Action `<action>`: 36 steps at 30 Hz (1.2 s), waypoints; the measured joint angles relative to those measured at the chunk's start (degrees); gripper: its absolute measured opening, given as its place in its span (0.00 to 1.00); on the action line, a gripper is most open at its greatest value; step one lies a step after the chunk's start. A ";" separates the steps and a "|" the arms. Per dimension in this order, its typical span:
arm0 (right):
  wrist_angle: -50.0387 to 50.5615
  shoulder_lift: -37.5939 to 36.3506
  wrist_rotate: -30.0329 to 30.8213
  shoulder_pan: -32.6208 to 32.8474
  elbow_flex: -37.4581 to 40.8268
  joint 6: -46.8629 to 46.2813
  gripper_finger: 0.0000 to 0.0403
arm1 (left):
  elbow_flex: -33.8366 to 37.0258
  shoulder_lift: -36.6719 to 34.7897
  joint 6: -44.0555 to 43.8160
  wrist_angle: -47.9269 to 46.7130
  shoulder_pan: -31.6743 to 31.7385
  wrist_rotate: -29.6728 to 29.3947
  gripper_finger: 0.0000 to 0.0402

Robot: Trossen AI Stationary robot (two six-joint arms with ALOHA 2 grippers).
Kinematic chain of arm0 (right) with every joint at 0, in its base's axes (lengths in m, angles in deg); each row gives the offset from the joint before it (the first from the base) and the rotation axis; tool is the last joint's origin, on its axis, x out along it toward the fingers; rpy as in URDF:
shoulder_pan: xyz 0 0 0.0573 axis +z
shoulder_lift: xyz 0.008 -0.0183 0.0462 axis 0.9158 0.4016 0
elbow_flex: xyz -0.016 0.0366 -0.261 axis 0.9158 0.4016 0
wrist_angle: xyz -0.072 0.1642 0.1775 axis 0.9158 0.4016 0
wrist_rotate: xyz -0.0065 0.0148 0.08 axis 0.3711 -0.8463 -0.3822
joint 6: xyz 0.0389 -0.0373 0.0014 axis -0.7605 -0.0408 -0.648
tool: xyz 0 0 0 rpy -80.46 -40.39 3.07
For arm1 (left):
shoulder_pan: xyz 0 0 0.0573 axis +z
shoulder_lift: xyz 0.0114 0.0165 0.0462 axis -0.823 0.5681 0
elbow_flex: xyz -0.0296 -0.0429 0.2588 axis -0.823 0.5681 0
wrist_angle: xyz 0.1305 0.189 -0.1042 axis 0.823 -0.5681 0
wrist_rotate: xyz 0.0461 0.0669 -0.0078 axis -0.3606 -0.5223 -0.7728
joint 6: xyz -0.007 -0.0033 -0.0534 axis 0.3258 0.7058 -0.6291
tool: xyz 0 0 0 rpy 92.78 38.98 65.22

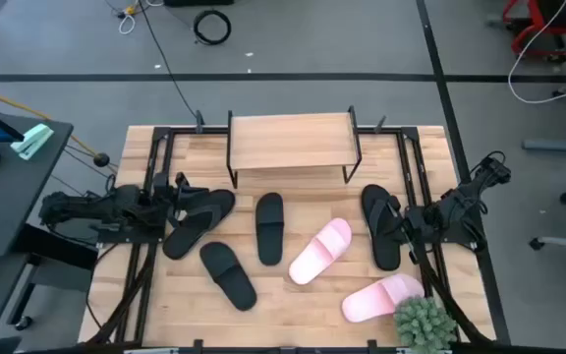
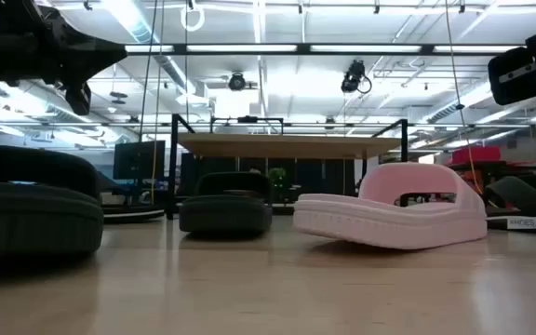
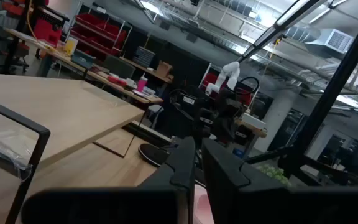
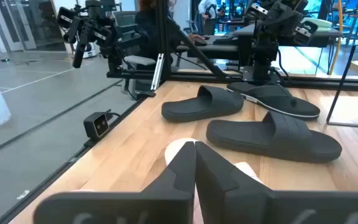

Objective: Pick and place slides into the shelf

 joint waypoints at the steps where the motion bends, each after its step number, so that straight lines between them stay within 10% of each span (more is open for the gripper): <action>1: 0.01 0.00 0.00 0.00 0.00 -0.02 0.03 | 0.00 0.00 -0.02 0.00 -0.02 0.00 0.09; 36: -0.01 0.00 0.00 0.00 0.00 0.00 0.03 | 0.00 0.01 0.00 -0.01 -0.01 0.02 0.07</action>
